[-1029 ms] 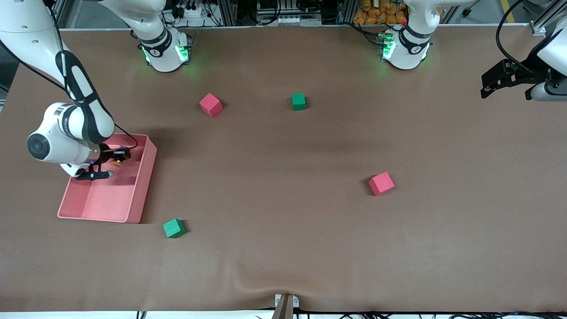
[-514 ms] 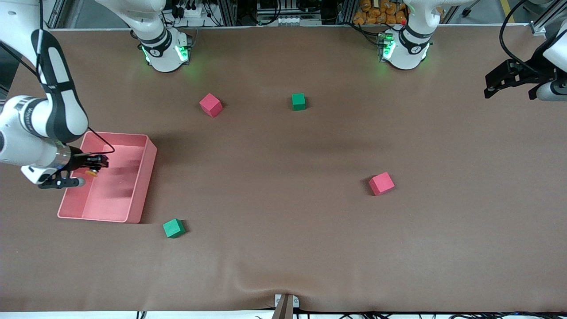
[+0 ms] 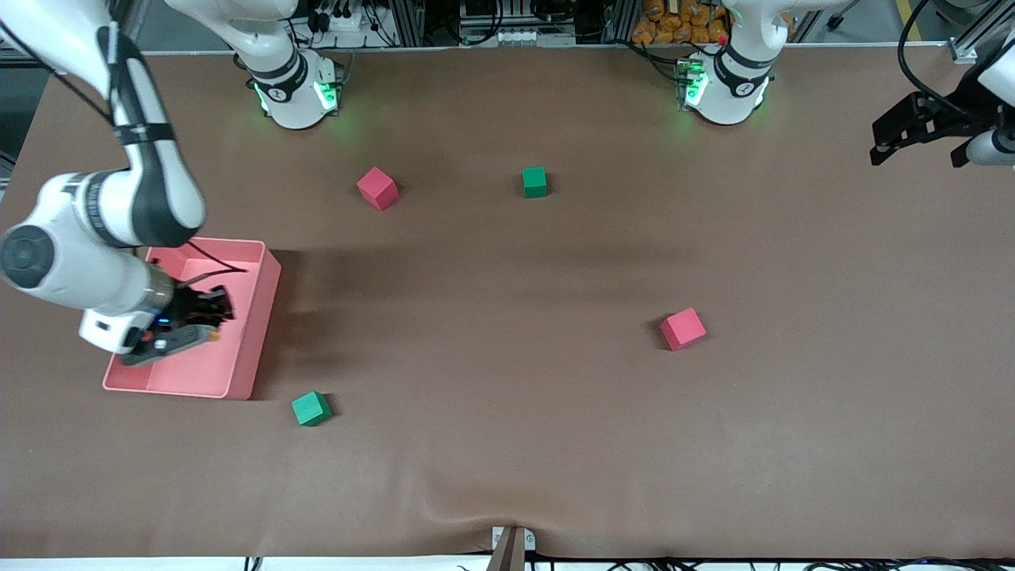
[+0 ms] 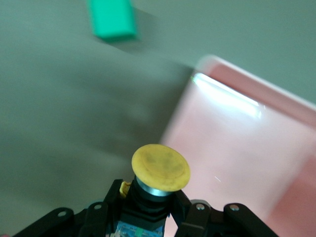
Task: Place and upright button with both arms
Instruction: 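Lift the yellow button out of the pink tray with the right gripper, then set the button on the table center with the right gripper while the left gripper approaches, then withdraw the right gripper while the left gripper moves toward the button, then lower the left gripper and grasp the button by its blue base, then lift the button and turn it cap-up with the left gripper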
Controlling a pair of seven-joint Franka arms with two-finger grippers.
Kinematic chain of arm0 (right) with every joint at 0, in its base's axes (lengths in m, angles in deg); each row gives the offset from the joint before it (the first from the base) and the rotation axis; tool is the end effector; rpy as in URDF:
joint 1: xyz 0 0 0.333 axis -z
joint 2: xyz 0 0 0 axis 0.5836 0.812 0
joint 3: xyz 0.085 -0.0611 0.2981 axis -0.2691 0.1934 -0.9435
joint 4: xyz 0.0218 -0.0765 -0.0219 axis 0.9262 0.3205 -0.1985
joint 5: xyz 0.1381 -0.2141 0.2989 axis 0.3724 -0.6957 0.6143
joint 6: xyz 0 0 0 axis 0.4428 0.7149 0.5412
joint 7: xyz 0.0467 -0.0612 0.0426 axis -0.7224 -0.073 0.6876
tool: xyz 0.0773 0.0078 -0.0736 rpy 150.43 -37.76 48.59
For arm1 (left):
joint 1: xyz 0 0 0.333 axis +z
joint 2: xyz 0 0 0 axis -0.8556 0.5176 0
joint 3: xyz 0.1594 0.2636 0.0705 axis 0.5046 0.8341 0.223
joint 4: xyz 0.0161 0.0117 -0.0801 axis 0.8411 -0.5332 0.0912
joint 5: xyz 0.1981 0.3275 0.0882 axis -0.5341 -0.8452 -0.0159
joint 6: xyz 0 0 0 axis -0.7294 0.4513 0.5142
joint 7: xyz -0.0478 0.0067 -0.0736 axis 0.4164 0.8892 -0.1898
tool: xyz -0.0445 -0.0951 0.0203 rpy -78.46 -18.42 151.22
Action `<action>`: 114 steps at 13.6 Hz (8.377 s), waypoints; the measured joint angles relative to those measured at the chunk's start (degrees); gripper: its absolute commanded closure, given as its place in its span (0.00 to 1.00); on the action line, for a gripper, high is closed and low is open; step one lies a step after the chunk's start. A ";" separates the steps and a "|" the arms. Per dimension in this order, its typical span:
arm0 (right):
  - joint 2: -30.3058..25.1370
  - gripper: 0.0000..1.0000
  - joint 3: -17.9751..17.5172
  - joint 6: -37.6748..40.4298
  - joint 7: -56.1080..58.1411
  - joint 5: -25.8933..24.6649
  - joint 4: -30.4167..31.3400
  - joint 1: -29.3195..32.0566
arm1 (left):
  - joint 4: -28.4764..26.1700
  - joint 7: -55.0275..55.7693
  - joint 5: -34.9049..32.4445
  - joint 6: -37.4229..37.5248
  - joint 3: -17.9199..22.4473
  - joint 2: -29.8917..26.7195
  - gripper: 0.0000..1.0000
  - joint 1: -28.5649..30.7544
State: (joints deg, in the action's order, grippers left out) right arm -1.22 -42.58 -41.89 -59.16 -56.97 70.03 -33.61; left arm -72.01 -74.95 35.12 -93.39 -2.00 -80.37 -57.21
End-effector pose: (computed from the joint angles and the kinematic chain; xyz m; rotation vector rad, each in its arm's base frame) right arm 0.6222 0.0371 0.3523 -3.0165 -0.6553 0.0810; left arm 0.5135 -0.0519 0.6871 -3.1131 0.0900 0.0315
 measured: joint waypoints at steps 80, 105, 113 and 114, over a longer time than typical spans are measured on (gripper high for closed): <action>-19.10 0.00 10.53 38.02 -18.93 0.36 -16.58 -1.72 | 10.96 21.44 10.20 -35.42 -1.55 55.90 0.28 -33.39; -19.02 0.00 10.53 35.59 -19.15 0.36 -17.93 -1.56 | 14.56 35.54 8.61 -37.48 0.34 52.51 1.00 -35.37; -19.01 0.00 10.30 35.54 -19.15 0.37 -17.93 -1.56 | 14.54 51.57 -7.38 -42.37 0.40 49.49 1.00 -41.32; -19.01 0.00 10.29 35.53 -19.15 0.37 -17.93 -1.56 | 14.52 54.03 -9.55 -43.33 0.42 49.49 1.00 -42.27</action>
State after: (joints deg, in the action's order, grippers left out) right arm -20.23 -32.29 -6.37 -78.31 -56.60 52.10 -35.17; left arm -57.49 -20.91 25.56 -136.72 -1.58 -30.88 -99.49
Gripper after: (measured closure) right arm 0.000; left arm 0.590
